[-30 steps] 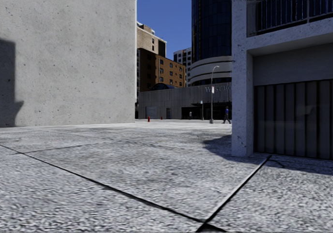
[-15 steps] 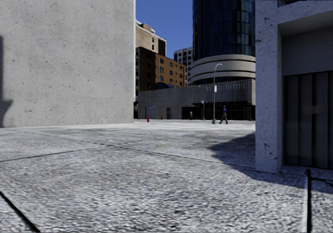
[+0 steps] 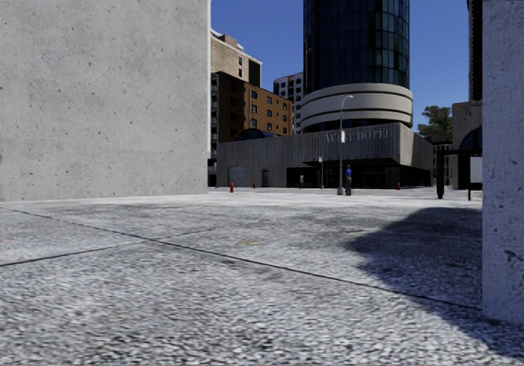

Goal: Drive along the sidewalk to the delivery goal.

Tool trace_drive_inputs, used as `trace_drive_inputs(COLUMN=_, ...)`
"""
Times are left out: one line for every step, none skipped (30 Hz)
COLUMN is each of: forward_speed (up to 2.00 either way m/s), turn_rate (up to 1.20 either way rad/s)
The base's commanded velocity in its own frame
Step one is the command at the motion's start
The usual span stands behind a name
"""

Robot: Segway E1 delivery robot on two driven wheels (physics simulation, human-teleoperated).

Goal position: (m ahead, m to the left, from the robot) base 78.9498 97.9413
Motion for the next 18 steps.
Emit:
trace_drive_inputs(forward_speed=2.0, turn_rate=0.0)
trace_drive_inputs(forward_speed=2.0, turn_rate=0.0)
trace_drive_inputs(forward_speed=2.0, turn_rate=0.0)
trace_drive_inputs(forward_speed=2.0, turn_rate=0.0)
trace_drive_inputs(forward_speed=2.0, turn_rate=0.0)
trace_drive_inputs(forward_speed=2.0, turn_rate=0.0)
trace_drive_inputs(forward_speed=2.0, turn_rate=0.0)
trace_drive_inputs(forward_speed=2.0, turn_rate=0.0)
trace_drive_inputs(forward_speed=2.0, turn_rate=0.0)
trace_drive_inputs(forward_speed=2.0, turn_rate=0.0)
trace_drive_inputs(forward_speed=2.0, turn_rate=0.0)
trace_drive_inputs(forward_speed=2.0, turn_rate=0.0)
trace_drive_inputs(forward_speed=2.0, turn_rate=0.0)
trace_drive_inputs(forward_speed=2.0, turn_rate=0.0)
trace_drive_inputs(forward_speed=2.0, turn_rate=0.0)
trace_drive_inputs(forward_speed=2.0, turn_rate=0.0)
trace_drive_inputs(forward_speed=2.0, turn_rate=0.0)
trace_drive_inputs(forward_speed=2.0, turn_rate=0.0)
